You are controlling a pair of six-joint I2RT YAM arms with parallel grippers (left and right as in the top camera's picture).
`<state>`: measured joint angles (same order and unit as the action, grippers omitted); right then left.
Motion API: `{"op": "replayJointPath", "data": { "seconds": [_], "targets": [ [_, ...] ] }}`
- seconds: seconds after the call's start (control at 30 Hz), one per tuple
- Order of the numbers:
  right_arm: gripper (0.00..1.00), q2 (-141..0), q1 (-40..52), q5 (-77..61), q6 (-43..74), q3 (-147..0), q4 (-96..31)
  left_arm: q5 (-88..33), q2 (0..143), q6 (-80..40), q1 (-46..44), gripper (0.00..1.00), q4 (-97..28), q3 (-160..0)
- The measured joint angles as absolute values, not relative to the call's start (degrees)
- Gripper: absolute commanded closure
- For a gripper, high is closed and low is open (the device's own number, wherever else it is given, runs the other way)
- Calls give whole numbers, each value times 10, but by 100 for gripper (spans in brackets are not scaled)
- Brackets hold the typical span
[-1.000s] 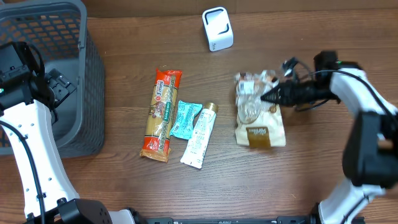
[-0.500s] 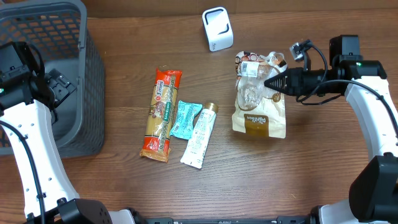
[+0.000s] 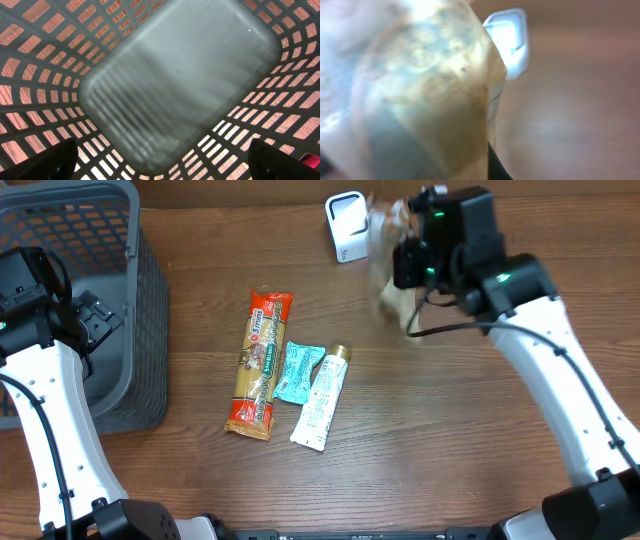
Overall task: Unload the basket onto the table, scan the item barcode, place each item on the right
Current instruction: 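Lift the clear bag and hold it under the white scanner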
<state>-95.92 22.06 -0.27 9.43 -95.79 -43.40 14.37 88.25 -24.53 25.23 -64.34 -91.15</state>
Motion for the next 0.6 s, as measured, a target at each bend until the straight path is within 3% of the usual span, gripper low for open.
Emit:
{"op": "replayJointPath", "data": {
  "seconds": [0.2,0.6],
  "targets": [
    [96,-1012,287,284,-10,-958,-292,144,882,-245,252,0,-644,-912],
    [96,-1190,289,357,-351,-958,-57,144,882,-245,252,1,-644,-912]
  ]
}}
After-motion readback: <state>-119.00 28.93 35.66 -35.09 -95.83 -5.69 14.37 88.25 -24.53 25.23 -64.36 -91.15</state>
